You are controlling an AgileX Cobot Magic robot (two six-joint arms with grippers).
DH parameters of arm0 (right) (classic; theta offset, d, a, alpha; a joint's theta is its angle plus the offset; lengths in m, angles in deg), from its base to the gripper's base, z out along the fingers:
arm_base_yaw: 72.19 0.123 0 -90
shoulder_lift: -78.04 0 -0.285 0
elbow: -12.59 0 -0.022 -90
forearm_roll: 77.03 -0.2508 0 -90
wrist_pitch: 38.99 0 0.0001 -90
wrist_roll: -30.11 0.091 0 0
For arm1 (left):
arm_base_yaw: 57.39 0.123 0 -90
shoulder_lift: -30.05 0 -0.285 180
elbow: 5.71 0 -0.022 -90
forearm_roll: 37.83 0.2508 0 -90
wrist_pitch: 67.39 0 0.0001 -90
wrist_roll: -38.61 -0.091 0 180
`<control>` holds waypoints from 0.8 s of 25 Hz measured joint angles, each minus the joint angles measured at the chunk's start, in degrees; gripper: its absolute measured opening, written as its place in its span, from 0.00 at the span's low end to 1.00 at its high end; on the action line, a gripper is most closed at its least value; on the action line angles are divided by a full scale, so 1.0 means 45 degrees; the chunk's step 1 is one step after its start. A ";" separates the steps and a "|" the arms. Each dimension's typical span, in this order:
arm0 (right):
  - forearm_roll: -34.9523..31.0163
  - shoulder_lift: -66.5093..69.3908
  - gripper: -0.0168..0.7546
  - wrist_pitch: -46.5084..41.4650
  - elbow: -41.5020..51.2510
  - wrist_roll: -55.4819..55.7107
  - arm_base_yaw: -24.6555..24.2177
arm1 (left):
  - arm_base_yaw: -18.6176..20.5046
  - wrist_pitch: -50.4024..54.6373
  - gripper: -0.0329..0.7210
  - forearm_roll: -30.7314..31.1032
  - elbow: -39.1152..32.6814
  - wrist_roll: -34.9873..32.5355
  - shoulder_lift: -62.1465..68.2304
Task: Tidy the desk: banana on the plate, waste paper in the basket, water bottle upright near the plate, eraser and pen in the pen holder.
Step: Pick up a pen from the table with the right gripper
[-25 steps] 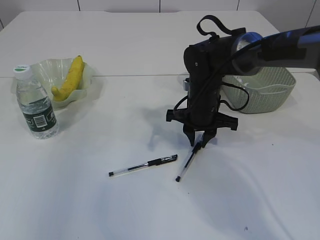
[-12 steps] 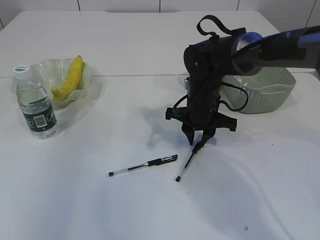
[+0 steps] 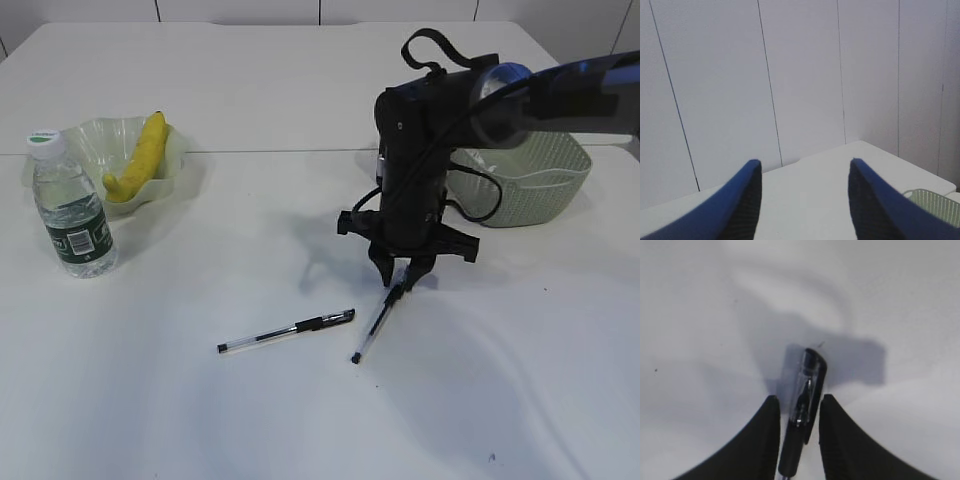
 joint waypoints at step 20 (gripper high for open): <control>-0.0043 0.0000 0.30 0.0080 0.0000 0.0029 -0.0167 | 0.0000 0.0000 0.56 0.0000 0.0000 0.0000 0.0000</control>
